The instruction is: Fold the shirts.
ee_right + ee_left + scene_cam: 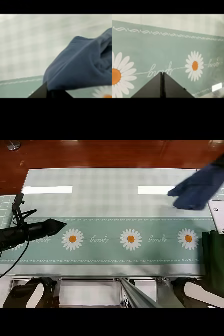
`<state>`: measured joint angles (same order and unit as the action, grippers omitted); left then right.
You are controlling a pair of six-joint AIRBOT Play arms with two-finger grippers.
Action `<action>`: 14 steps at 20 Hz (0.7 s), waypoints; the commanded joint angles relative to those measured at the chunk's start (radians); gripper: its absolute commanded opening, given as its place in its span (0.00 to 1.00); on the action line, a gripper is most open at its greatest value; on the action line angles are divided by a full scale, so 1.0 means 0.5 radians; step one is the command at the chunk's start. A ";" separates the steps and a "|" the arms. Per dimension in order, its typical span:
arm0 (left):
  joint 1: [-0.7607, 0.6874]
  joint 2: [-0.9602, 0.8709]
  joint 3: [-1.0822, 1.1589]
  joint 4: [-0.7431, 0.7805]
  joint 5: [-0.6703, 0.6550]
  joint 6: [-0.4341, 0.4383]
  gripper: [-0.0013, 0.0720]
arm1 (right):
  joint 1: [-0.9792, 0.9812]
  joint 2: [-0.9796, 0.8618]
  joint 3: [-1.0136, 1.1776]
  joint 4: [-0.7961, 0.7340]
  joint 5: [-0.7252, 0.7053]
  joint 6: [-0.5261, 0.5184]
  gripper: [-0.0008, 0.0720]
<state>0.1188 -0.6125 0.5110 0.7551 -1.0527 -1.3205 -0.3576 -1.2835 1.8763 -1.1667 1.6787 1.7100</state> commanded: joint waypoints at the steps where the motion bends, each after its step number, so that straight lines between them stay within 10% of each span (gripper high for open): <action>1: -0.002 -0.001 -0.001 0.001 -0.002 0.002 0.05 | -0.439 0.135 0.017 -0.272 0.332 -0.012 0.04; 14: -0.002 -0.001 -0.001 -0.001 0.274 0.000 0.05 | -1.614 1.445 -1.630 -1.086 0.143 0.107 0.10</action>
<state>0.1184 -0.6125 0.5110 0.7547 -0.9543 -1.3205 -1.1126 -0.7094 1.2434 -1.5421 1.8149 1.6920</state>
